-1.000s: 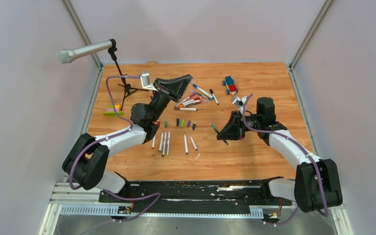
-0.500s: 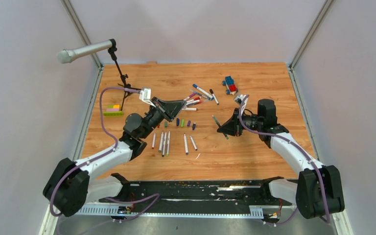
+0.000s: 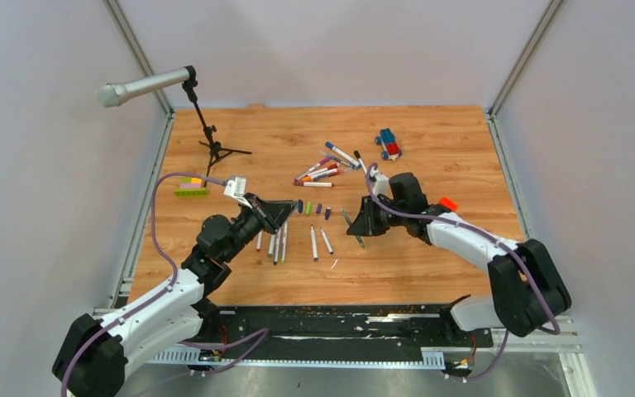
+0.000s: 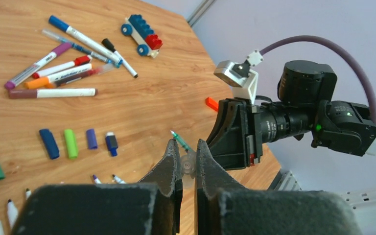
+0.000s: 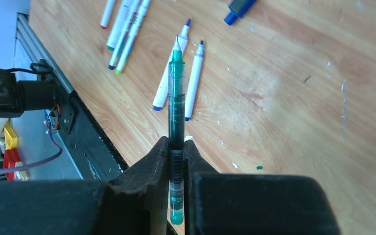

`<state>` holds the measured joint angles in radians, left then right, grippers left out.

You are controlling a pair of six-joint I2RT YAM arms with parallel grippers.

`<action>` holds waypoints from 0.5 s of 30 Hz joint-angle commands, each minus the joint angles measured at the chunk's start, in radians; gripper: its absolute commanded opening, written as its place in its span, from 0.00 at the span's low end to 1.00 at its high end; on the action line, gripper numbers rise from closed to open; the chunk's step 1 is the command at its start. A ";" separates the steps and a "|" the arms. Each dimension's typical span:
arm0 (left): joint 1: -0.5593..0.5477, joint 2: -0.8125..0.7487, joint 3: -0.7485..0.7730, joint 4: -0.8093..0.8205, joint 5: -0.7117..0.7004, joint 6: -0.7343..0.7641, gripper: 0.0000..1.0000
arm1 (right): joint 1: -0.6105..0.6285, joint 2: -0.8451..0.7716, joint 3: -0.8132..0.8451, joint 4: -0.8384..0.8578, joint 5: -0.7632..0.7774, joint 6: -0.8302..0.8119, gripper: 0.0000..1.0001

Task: Open the pen caps
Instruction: Place the pen at the center of the board.

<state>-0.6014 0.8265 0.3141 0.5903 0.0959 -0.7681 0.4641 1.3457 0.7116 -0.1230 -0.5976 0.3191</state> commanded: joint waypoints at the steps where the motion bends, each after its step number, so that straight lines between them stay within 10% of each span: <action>1: 0.003 -0.031 -0.020 -0.030 -0.031 0.011 0.00 | 0.042 0.084 -0.008 0.049 0.083 0.138 0.00; 15: 0.003 0.016 -0.062 0.040 -0.032 -0.014 0.00 | 0.103 0.254 -0.010 0.115 0.182 0.225 0.04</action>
<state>-0.6014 0.8242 0.2607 0.5632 0.0700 -0.7761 0.5636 1.5566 0.6849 -0.0502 -0.4690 0.4824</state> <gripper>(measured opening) 0.080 0.110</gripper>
